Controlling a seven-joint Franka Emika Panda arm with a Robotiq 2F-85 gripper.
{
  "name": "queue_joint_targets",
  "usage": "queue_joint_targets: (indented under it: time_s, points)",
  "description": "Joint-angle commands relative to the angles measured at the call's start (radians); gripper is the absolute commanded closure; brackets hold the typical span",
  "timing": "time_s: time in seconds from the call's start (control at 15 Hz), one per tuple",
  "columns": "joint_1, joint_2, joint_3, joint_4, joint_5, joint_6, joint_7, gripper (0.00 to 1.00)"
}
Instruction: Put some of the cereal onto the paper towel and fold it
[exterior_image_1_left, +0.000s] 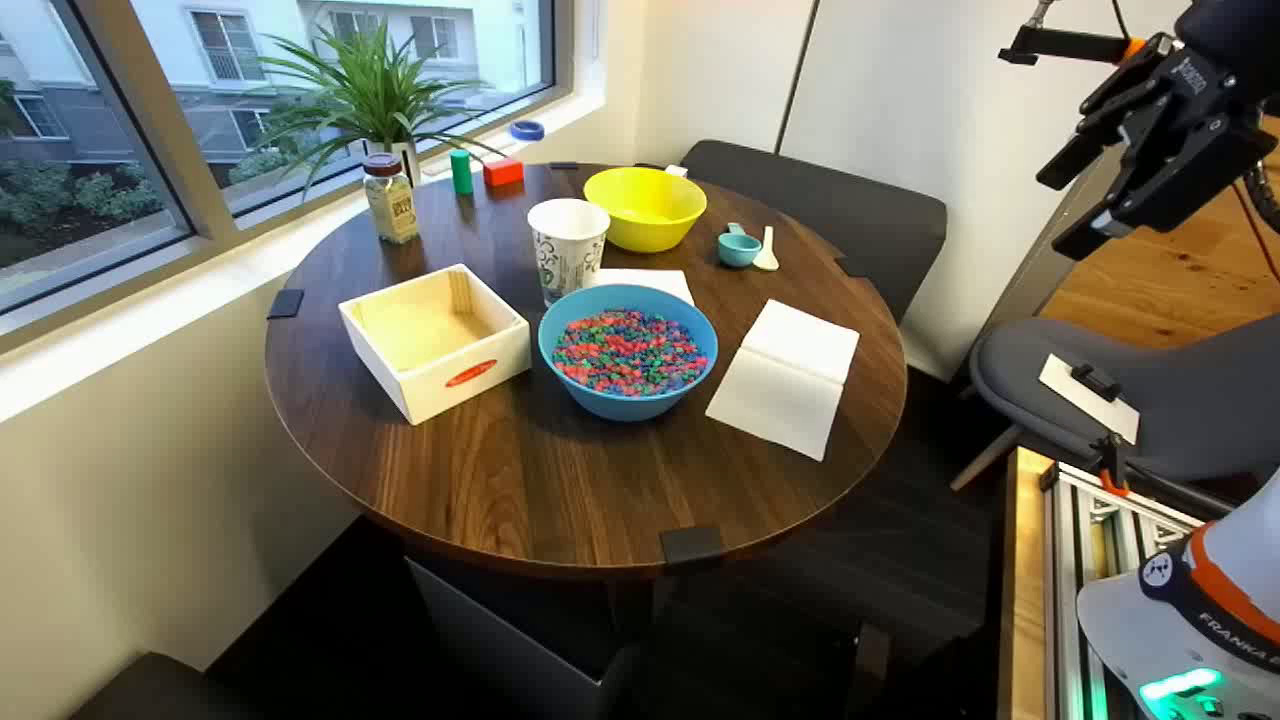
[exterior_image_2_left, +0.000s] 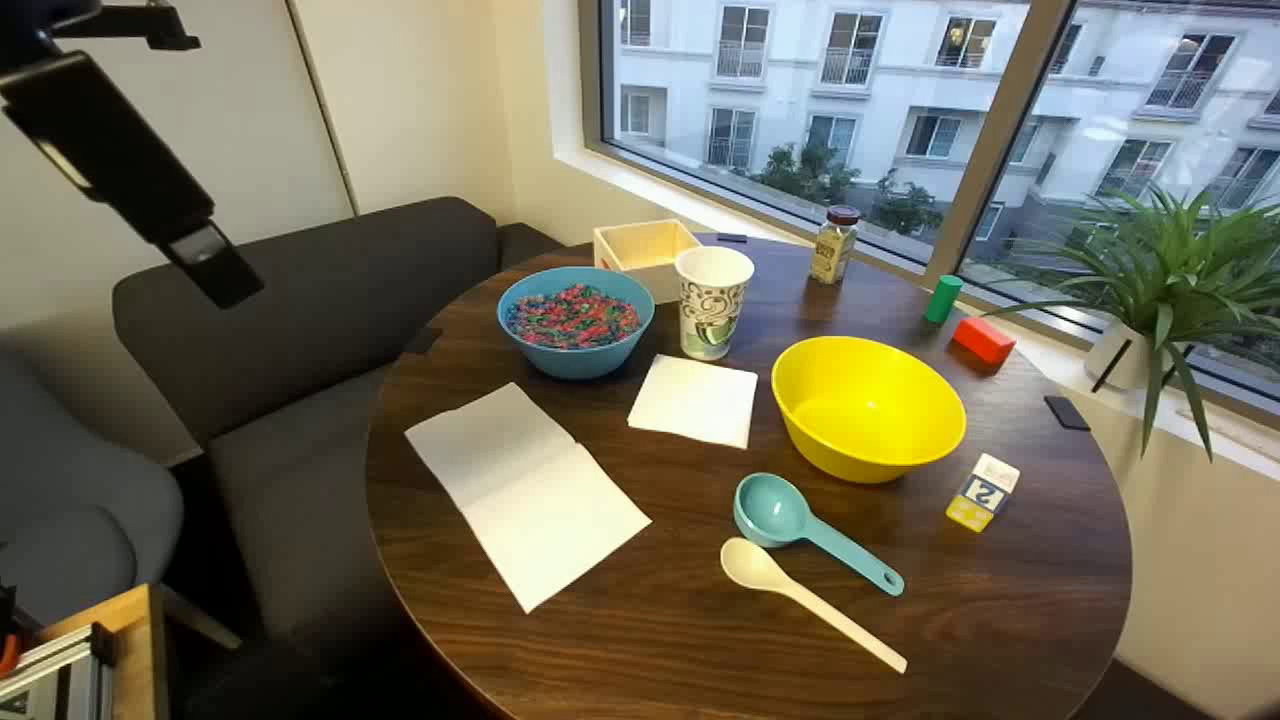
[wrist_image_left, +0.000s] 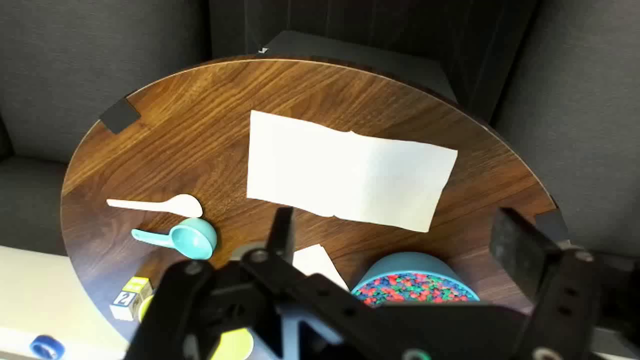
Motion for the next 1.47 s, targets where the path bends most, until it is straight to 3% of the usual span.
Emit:
queue_joint_targets:
  time_s: [0.0,0.4,0.53,0.93,1.4]
  points:
    - [0.011,0.002,-0.007,0.002,-0.008,-0.002,0.008,0.00]
    - [0.011,0.002,-0.007,0.002,-0.008,-0.002,0.008,0.00]
    - [-0.029,0.073,-0.027,0.031,-0.025,0.041,0.030,0.00]
    - [-0.027,0.303,-0.034,0.098,-0.058,0.335,0.008,0.00]
    - [0.011,0.590,0.022,0.257,0.006,0.360,0.103,0.00]
